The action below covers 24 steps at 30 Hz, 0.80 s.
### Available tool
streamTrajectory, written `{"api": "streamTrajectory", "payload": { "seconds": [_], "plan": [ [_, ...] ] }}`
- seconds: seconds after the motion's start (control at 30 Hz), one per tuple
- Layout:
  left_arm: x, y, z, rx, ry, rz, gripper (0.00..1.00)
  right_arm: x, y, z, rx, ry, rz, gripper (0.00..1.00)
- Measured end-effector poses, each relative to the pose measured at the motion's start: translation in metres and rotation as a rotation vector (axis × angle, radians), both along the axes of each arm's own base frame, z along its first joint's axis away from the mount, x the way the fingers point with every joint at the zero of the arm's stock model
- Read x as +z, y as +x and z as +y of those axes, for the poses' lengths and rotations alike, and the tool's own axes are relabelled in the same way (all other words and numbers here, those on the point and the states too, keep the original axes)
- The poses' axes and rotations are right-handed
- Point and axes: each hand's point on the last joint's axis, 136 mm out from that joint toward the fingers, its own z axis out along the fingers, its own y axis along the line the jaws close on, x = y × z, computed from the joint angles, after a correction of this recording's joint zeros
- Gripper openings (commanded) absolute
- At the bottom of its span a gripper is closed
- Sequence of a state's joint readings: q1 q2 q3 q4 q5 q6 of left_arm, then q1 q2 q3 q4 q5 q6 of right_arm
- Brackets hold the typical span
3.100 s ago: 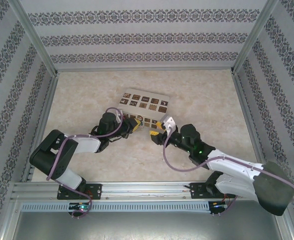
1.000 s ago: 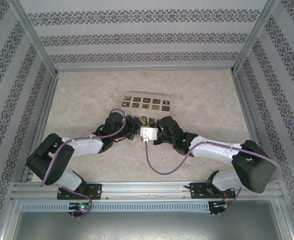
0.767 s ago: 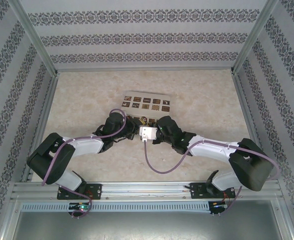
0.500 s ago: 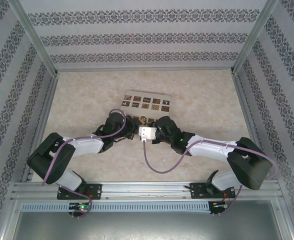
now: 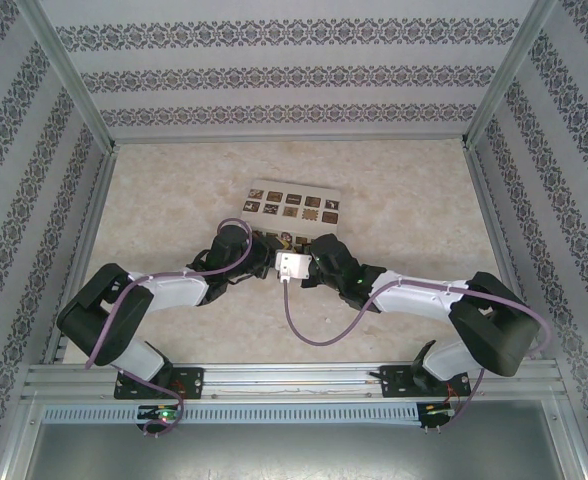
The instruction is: Unlock a padlock with a key
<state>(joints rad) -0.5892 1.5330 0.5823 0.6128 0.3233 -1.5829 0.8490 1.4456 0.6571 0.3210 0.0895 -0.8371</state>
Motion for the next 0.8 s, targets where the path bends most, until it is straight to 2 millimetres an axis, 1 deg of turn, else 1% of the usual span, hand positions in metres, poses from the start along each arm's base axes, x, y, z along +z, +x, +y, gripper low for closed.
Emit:
{"api": "streamTrajectory", "payload": {
  "seconds": [0.07,0.23,0.47,0.63,0.8],
  "plan": [
    [0.0,0.002,0.0,0.007,0.001,-0.002,0.0,0.0,0.001,0.0,-0.019,0.022,0.011,0.0],
    [0.003,0.005,-0.001,0.014,-0.005,-0.008,0.0,0.002,0.004,-0.001,-0.078,0.102,0.035,0.0],
    [0.002,0.008,0.0,0.031,-0.014,-0.003,0.0,0.001,0.006,0.0,-0.165,0.265,0.106,0.0],
    [-0.004,0.009,-0.001,0.041,-0.009,0.009,0.0,-0.005,0.007,0.0,-0.219,0.367,0.162,0.0],
    [-0.012,0.008,-0.001,0.045,-0.004,0.026,0.0,-0.013,0.007,-0.001,-0.246,0.404,0.196,0.0]
  ]
}}
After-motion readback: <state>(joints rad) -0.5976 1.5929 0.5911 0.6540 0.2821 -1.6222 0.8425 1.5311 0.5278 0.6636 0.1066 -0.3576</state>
